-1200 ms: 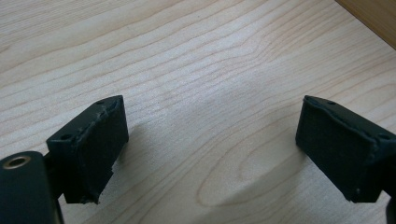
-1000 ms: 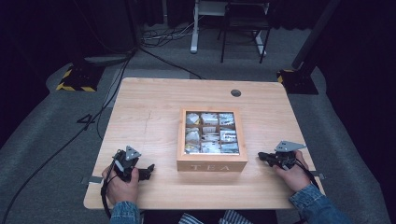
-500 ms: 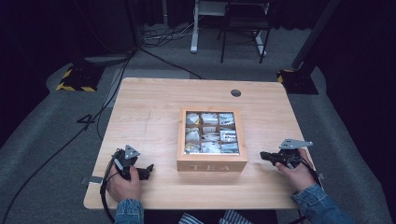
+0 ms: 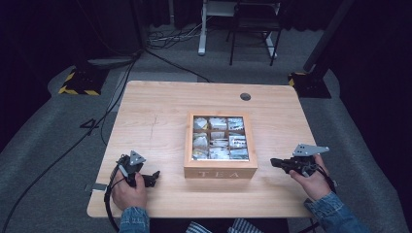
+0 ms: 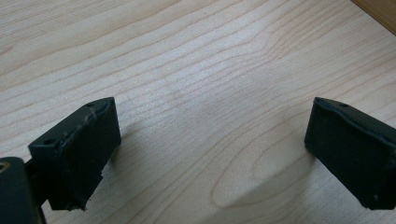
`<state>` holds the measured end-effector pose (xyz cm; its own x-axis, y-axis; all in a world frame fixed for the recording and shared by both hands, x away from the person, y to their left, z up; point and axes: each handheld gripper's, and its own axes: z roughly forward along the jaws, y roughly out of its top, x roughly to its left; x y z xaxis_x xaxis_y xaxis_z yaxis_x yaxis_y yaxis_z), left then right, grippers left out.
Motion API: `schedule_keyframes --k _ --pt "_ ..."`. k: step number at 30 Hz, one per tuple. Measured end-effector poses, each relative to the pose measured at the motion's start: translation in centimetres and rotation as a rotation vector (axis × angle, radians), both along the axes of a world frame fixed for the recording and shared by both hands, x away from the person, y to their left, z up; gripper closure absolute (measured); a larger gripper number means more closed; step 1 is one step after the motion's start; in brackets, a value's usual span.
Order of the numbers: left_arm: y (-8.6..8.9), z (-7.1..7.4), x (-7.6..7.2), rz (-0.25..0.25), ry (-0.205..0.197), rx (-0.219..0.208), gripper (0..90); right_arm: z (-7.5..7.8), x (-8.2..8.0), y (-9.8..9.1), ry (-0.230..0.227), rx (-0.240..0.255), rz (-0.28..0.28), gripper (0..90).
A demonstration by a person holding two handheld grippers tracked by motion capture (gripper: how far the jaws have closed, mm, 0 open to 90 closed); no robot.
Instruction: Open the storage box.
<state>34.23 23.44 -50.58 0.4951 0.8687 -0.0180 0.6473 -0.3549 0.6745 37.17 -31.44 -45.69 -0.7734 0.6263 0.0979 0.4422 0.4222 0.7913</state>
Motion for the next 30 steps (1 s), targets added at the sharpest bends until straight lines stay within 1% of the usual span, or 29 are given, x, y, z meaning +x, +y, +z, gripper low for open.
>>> schedule_keyframes --k 2,6,7,8,11,14,16,18,19,22,25,27,30 --pt "-0.1 0.0 0.0 0.001 0.000 0.000 3.3 0.3 -0.3 0.3 0.004 0.012 0.029 90.0" --pt "-0.1 0.0 0.1 0.001 0.002 -0.002 3.1 0.5 -0.6 0.7 0.002 0.018 0.060 90.0" --pt "-0.1 0.0 0.1 0.001 0.002 -0.002 3.0 0.5 -0.6 0.7 0.002 0.018 0.060 90.0" --pt "-0.1 0.0 0.1 0.000 0.005 -0.005 2.9 0.6 -0.7 0.9 -0.005 0.014 0.084 90.0" --pt "-0.1 0.0 0.1 0.001 0.005 -0.006 2.7 0.7 -0.9 1.4 -0.016 0.007 0.119 90.0" --pt "-0.1 0.0 0.1 -0.004 0.005 -0.004 2.6 0.8 -1.1 1.7 -0.023 0.001 0.132 90.0" --pt "-0.1 0.0 0.1 -0.006 0.005 0.000 2.5 0.9 -1.3 2.3 -0.028 -0.004 0.155 90.0" --pt "-0.2 0.0 0.1 -0.002 0.006 -0.004 2.5 0.9 -1.3 2.6 -0.029 -0.006 0.160 90.0" --pt "-0.1 0.0 0.2 -0.008 0.005 0.001 2.4 0.9 -1.4 3.0 -0.028 -0.013 0.173 90.0" --pt "-0.2 0.0 0.2 -0.008 0.006 -0.001 2.2 0.8 -1.4 3.6 -0.029 -0.023 0.186 90.0" --pt "-0.1 0.0 0.2 -0.010 0.007 0.000 2.1 0.7 -1.4 4.2 -0.022 -0.029 0.201 90.0" --pt "-0.2 0.0 0.2 -0.010 0.006 -0.001 2.0 0.7 -1.4 4.3 -0.028 -0.045 0.196 90.0" --pt "-0.2 0.0 0.2 -0.010 0.007 0.000 2.0 0.7 -1.3 4.2 -0.018 -0.037 0.201 90.0"
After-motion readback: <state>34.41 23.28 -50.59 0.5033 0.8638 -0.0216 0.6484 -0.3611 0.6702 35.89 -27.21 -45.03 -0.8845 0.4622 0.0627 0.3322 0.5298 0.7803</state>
